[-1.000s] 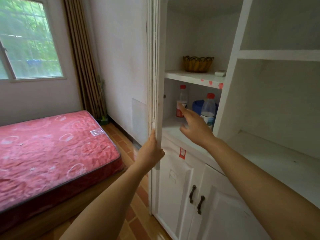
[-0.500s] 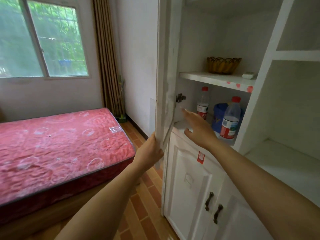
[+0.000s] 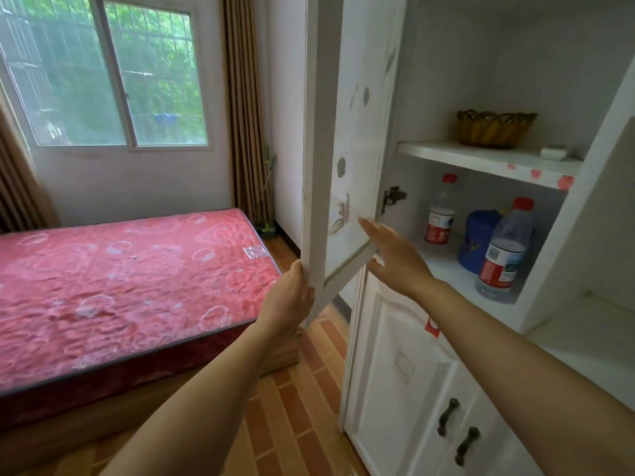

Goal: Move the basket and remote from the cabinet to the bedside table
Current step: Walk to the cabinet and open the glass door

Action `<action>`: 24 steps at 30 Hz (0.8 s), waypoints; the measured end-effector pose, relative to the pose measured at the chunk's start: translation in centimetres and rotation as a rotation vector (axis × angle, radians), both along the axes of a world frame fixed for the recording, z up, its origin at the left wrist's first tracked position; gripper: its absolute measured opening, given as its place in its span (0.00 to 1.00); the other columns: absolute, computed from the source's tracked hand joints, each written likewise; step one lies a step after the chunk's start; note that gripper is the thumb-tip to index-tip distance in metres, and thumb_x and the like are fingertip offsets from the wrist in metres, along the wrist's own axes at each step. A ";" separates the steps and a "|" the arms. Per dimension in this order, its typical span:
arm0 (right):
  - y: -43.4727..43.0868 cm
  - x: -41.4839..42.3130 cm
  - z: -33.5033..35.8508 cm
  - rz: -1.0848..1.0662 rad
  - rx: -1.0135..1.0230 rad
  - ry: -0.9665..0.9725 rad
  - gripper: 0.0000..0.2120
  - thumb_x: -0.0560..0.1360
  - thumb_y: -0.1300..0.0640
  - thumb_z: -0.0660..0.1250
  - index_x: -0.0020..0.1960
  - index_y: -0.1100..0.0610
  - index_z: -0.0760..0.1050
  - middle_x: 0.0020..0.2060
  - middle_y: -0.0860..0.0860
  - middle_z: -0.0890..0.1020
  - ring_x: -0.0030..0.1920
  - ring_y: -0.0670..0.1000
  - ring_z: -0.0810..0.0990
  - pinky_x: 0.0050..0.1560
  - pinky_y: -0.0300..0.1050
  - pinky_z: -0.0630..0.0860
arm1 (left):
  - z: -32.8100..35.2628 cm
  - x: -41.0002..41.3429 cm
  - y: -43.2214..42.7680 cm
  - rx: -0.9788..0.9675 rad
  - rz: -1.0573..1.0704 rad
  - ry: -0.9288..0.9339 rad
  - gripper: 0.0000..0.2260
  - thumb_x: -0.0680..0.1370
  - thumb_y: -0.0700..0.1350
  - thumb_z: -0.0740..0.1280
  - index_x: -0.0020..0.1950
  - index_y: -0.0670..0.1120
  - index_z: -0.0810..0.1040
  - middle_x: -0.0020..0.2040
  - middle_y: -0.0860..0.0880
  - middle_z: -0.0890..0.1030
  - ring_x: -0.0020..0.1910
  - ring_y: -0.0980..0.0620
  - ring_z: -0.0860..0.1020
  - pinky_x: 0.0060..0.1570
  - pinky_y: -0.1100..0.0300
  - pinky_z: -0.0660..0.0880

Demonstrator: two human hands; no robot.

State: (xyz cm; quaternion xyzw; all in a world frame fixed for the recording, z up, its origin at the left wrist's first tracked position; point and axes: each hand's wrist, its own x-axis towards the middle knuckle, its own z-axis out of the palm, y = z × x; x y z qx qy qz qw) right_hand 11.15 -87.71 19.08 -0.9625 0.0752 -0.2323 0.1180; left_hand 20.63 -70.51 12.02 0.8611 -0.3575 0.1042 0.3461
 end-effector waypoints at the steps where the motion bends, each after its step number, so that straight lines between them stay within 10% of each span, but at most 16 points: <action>1: 0.2 0.5 0.0 0.007 -0.011 0.001 0.34 0.75 0.61 0.63 0.74 0.48 0.49 0.74 0.51 0.58 0.73 0.55 0.59 0.67 0.53 0.65 | -0.1 0.5 0.2 -0.007 -0.002 -0.013 0.16 0.76 0.42 0.62 0.62 0.40 0.65 0.57 0.41 0.77 0.51 0.40 0.77 0.43 0.51 0.73; 19: 0.7 9.2 -0.1 0.008 -0.177 0.156 0.39 0.74 0.62 0.60 0.74 0.49 0.39 0.76 0.46 0.41 0.75 0.51 0.41 0.70 0.53 0.58 | 0.0 9.7 2.8 -0.007 0.128 -0.200 0.47 0.72 0.37 0.69 0.71 0.54 0.34 0.55 0.35 0.77 0.50 0.37 0.77 0.43 0.46 0.74; 24: -0.4 11.6 0.1 0.034 -0.179 0.123 0.39 0.74 0.64 0.60 0.74 0.50 0.39 0.75 0.46 0.39 0.75 0.51 0.40 0.70 0.55 0.59 | 0.1 11.8 2.7 0.087 0.209 -0.489 0.53 0.62 0.39 0.78 0.74 0.48 0.43 0.74 0.40 0.51 0.72 0.39 0.55 0.70 0.44 0.57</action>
